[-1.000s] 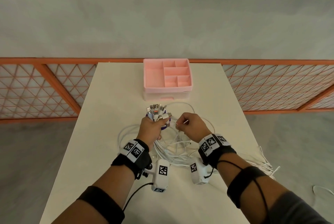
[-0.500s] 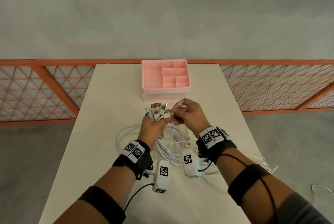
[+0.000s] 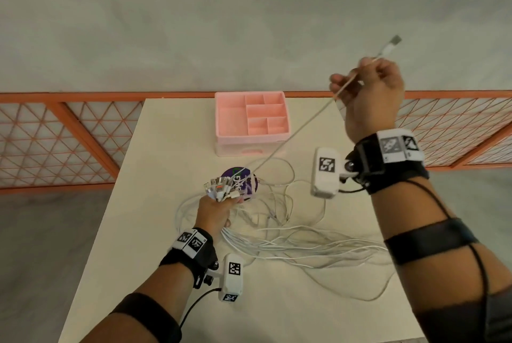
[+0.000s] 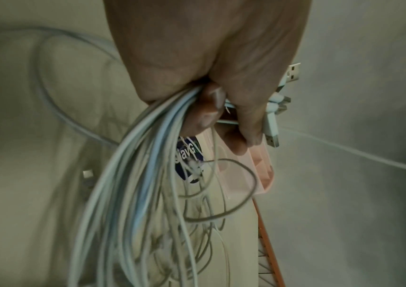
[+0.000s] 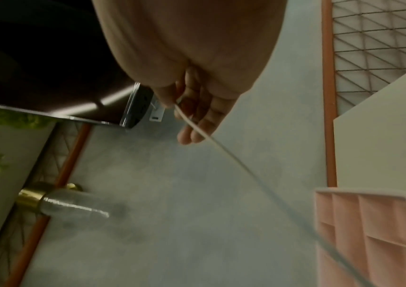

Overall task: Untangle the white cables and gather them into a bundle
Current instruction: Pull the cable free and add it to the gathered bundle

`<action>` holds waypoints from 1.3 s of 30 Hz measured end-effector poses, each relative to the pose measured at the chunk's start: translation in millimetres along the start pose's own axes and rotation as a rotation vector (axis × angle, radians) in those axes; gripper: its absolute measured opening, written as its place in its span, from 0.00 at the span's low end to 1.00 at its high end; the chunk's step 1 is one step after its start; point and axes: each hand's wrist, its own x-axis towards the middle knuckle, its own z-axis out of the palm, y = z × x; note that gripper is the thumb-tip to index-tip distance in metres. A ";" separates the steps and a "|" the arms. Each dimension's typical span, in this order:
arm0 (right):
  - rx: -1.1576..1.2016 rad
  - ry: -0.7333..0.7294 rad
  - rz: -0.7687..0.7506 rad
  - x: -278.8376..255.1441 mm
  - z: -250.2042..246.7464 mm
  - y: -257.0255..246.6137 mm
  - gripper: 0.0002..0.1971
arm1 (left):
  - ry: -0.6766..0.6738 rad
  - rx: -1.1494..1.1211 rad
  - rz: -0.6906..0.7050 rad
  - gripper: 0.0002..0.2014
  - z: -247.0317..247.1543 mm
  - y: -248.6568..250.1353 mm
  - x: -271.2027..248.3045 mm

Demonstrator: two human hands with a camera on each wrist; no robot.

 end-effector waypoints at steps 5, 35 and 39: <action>-0.285 0.069 -0.157 13.9 -23.1 5.3 0.03 | -0.007 -0.009 0.011 0.08 -1.2 -1.0 2.8; -0.382 -0.177 0.275 -57.3 -7.2 95.2 0.09 | -0.229 0.017 0.045 0.06 7.9 24.3 -6.2; -0.311 -0.075 0.139 -17.3 -2.6 66.3 0.05 | -0.192 -0.014 0.026 0.05 4.9 20.2 -4.6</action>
